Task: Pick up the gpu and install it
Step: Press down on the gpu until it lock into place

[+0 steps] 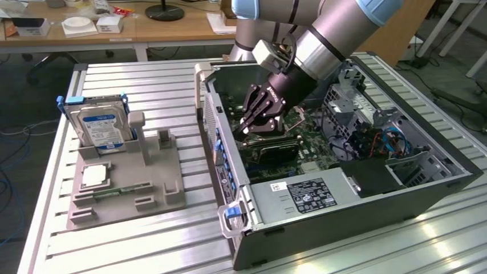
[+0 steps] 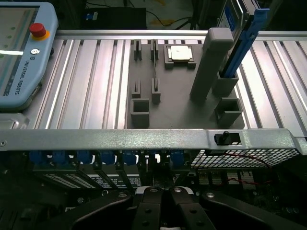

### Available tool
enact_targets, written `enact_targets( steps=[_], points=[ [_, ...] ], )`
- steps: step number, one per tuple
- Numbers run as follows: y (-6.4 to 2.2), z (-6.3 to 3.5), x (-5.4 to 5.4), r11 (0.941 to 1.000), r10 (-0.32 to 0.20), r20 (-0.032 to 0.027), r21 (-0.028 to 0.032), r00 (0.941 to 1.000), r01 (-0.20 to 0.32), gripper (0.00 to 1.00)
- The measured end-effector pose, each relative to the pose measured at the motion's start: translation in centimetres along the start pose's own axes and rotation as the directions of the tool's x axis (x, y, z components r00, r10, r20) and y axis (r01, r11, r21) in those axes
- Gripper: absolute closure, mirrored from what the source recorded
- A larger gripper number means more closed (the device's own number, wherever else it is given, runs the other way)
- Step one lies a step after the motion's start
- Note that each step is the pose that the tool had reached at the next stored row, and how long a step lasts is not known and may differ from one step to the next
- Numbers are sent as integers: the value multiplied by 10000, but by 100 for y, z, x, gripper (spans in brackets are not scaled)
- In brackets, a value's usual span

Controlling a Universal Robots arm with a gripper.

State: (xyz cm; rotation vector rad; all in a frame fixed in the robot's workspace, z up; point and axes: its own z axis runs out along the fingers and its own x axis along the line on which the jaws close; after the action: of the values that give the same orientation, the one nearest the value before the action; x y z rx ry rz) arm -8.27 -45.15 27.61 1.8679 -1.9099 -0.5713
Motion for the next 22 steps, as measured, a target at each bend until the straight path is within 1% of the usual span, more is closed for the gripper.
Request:
enact_targets(
  steps=[13,14,18,19,20,22],
  points=[
    [-6,6,0,10000,2,-1,6,10000,-2,90],
    [-16,5,-1,10000,0,1,-5,10000,0,90],
    [-76,-22,-2,10000,0,1,-94,10000,0,90],
    [-93,-26,-2,9999,-4,4,-142,10000,4,90],
    [-113,-31,-2,9998,-5,5,-203,10000,5,90],
    [-153,-39,-4,9994,-2,3,-352,10000,3,90]
  ],
)
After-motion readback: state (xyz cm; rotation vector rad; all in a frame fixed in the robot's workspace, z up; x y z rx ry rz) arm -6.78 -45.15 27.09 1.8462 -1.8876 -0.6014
